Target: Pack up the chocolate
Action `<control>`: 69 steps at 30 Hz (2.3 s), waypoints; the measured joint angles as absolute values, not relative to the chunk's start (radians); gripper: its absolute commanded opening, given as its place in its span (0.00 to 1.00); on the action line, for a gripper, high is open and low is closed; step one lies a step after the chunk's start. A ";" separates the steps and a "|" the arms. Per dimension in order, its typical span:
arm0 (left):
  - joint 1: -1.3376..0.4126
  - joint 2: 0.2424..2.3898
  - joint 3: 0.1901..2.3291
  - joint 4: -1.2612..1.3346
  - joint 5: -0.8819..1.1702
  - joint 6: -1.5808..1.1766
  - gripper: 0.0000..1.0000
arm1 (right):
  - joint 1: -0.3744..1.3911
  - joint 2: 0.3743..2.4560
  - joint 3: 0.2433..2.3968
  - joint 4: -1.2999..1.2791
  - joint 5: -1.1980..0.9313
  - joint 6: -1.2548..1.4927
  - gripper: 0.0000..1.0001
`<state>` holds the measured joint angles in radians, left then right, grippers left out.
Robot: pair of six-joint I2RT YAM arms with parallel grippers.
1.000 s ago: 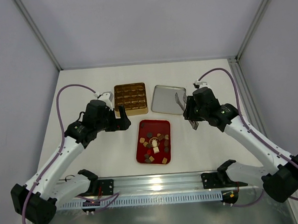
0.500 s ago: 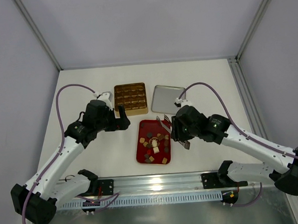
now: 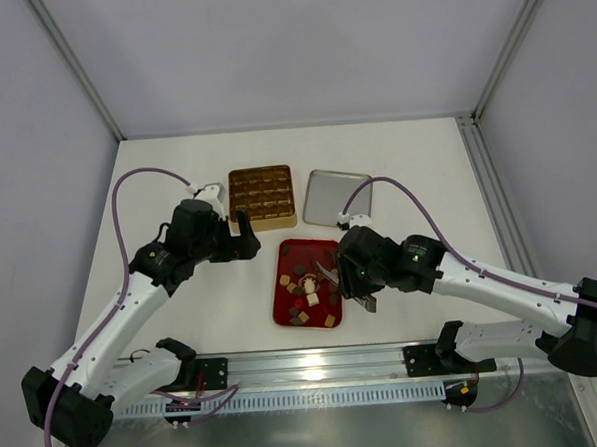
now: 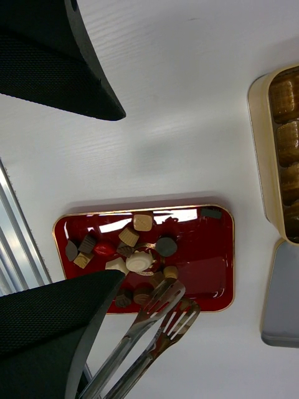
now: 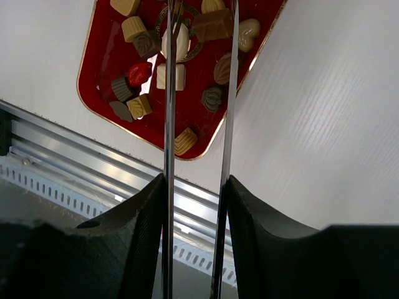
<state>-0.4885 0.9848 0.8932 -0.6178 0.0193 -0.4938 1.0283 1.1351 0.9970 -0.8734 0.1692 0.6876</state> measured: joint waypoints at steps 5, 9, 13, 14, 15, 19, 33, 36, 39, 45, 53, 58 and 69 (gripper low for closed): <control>-0.488 0.985 0.893 -0.618 0.019 -0.494 1.00 | 1.039 1.141 0.997 -0.888 0.169 0.688 0.44; -0.488 0.985 0.893 -0.618 0.019 -0.494 1.00 | 1.048 1.154 0.999 -0.897 0.168 0.688 0.45; -0.488 0.985 0.893 -0.618 0.020 -0.494 1.00 | 1.058 1.170 1.007 -0.905 0.169 0.688 0.45; -0.488 0.985 0.893 -0.618 0.019 -0.494 1.00 | 1.059 1.172 1.007 -0.906 0.168 0.688 0.44; -0.488 0.986 0.893 -0.618 0.019 -0.494 1.00 | 1.061 1.174 1.007 -0.908 0.169 0.688 0.45; -0.488 0.987 0.893 -0.618 0.019 -0.494 1.00 | 1.063 1.181 1.007 -0.915 0.169 0.688 0.45; -0.488 0.987 0.893 -0.618 0.020 -0.494 1.00 | 1.083 1.212 1.023 -0.927 0.168 0.684 0.45; -0.488 0.987 0.893 -0.618 0.020 -0.494 1.00 | 1.086 1.213 1.023 -0.929 0.168 0.684 0.45; -0.488 0.987 0.893 -0.618 0.020 -0.494 1.00 | 1.087 1.218 1.023 -0.931 0.168 0.684 0.45; -0.488 0.987 0.893 -0.619 0.020 -0.494 1.00 | 1.088 1.224 1.023 -0.944 0.168 0.684 0.45; -0.488 0.987 0.893 -0.619 0.020 -0.494 1.00 | 1.092 1.224 1.023 -0.948 0.168 0.684 0.40; -0.488 0.987 0.893 -0.619 0.020 -0.494 1.00 | 1.092 1.224 1.023 -0.947 0.168 0.684 0.34; -0.488 0.987 0.893 -0.619 0.019 -0.494 1.00 | 1.092 1.224 1.076 -0.975 0.181 0.677 0.33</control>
<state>-0.4885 0.9867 0.8932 -0.6186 0.0193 -0.4938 1.0924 1.2240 1.0763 -0.9752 0.1814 0.6769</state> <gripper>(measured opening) 0.996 0.381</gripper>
